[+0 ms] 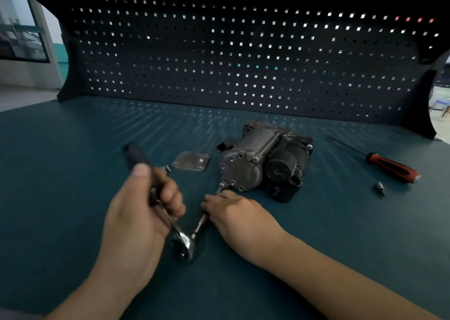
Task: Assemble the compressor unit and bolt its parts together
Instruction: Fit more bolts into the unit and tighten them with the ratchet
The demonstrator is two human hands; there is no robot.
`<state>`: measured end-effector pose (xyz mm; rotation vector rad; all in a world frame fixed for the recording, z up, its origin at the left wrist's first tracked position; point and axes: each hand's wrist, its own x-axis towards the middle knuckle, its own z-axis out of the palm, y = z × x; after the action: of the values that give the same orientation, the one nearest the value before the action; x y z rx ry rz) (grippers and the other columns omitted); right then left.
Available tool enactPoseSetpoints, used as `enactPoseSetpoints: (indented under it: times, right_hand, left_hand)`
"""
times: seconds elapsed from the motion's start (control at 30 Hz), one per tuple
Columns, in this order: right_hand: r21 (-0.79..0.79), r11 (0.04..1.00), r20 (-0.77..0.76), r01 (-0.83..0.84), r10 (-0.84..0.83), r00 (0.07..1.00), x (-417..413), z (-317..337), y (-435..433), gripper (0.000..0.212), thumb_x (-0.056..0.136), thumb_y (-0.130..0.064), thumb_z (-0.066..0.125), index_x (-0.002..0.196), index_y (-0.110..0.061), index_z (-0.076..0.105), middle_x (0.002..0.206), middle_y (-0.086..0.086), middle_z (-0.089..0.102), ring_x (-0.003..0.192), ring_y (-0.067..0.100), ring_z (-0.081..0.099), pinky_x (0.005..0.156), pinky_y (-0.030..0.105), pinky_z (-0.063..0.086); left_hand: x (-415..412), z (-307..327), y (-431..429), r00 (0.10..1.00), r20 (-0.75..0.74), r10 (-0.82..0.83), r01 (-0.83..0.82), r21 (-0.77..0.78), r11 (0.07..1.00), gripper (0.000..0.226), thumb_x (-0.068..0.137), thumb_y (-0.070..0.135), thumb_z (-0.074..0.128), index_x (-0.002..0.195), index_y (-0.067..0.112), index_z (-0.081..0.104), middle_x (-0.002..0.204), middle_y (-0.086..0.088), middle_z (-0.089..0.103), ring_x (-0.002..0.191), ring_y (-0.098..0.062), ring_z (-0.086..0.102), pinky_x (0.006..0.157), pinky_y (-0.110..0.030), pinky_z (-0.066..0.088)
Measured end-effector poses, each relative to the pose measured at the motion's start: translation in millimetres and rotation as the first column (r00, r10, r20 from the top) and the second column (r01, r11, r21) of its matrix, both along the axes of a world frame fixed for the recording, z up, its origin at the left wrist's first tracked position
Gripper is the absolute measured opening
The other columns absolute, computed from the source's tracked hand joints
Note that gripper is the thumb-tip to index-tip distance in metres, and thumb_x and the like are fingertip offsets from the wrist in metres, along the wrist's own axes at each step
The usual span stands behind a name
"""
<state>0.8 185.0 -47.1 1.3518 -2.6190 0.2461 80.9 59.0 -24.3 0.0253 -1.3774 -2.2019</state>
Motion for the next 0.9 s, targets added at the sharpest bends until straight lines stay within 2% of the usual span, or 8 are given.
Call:
enactPoseSetpoints:
  times: [0.1,0.17,0.3,0.43,0.53,0.63,0.77,0.9]
  right_hand:
    - [0.051,0.999,0.024,0.009,-0.010,1.000,-2,-3,-2,0.039,0.098,-0.010,0.036,0.136,-0.015,0.040,0.148,-0.001,0.034,0.135,0.017,0.028,0.103,0.031,0.037]
    - [0.060,0.998,0.018,0.014,-0.015,1.000,-3,-4,-2,0.040,0.098,-0.010,0.037,0.138,-0.015,0.037,0.151,-0.002,0.030,0.137,0.017,0.025,0.106,0.030,0.035]
    - [0.083,0.997,-0.098,-0.008,0.016,0.995,1,-4,0,0.046,0.098,-0.014,0.034,0.143,-0.018,0.030,0.148,0.005,0.034,0.135,0.023,0.028,0.109,0.031,0.024]
    - [-0.036,0.994,-0.100,-0.108,0.104,0.990,10,12,-1,0.035,0.084,0.000,0.053,0.117,-0.010,0.062,0.122,0.010,0.060,0.115,0.027,0.054,0.088,0.022,0.042]
    - [0.007,0.985,0.092,-0.171,0.170,0.981,11,15,2,0.029,0.093,-0.005,0.045,0.121,-0.005,0.056,0.128,0.011,0.053,0.122,0.024,0.043,0.092,0.019,0.022]
    - [-0.040,0.981,0.029,-0.192,0.193,0.981,8,11,2,0.029,0.089,-0.004,0.050,0.116,-0.007,0.060,0.125,0.010,0.058,0.117,0.021,0.053,0.097,0.019,0.029]
    - [-0.004,0.989,0.208,-0.149,0.147,0.967,8,-1,9,0.050,0.095,-0.019,0.036,0.144,-0.019,0.030,0.155,-0.001,0.017,0.144,0.014,0.007,0.116,0.024,0.008]
    - [0.002,0.989,0.242,-0.145,0.140,0.960,9,1,6,0.049,0.098,-0.023,0.034,0.146,-0.018,0.025,0.157,-0.002,0.009,0.144,0.010,0.000,0.111,0.016,0.001]
  left_hand:
    - [1,-5,-15,0.996,0.068,0.053,-0.070,0.282,0.957,0.033,0.096,0.040,0.034,0.073,0.018,0.044,0.050,0.008,0.047,0.043,-0.006,0.046,0.058,-0.024,0.037]
    - [1,-6,-19,0.995,0.083,0.062,-0.082,0.267,0.960,0.032,0.096,0.036,0.036,0.072,0.017,0.042,0.047,0.008,0.041,0.039,-0.006,0.040,0.052,-0.022,0.036]
    - [1,3,-6,1.000,-0.014,0.026,-0.028,-0.256,0.966,0.029,0.084,0.037,0.050,0.067,0.015,0.041,0.046,0.007,0.039,0.039,-0.008,0.038,0.042,-0.018,0.038]
    - [8,4,5,0.992,-0.068,-0.110,0.012,-0.798,0.602,0.016,0.072,0.053,0.046,0.077,0.039,0.052,0.055,0.017,0.053,0.048,0.004,0.046,0.047,-0.008,0.036]
    - [10,4,8,0.995,-0.034,-0.093,0.013,-0.883,0.469,0.021,0.071,0.061,0.042,0.079,0.042,0.048,0.060,0.013,0.054,0.052,0.001,0.047,0.047,-0.014,0.037]
    - [6,6,6,0.998,-0.055,-0.030,-0.022,-0.747,0.665,0.023,0.072,0.056,0.046,0.074,0.034,0.054,0.056,0.008,0.055,0.050,0.001,0.048,0.052,-0.017,0.042]
    - [5,2,-20,0.970,0.058,0.237,-0.184,-0.460,0.868,0.032,0.086,0.042,0.050,0.070,0.014,0.054,0.055,0.004,0.061,0.052,-0.006,0.059,0.061,-0.028,0.049]
    - [9,-12,-54,0.953,0.297,0.058,-0.091,0.100,0.991,0.026,0.095,0.026,0.044,0.078,0.010,0.054,0.052,0.002,0.063,0.048,-0.009,0.064,0.047,-0.023,0.055]
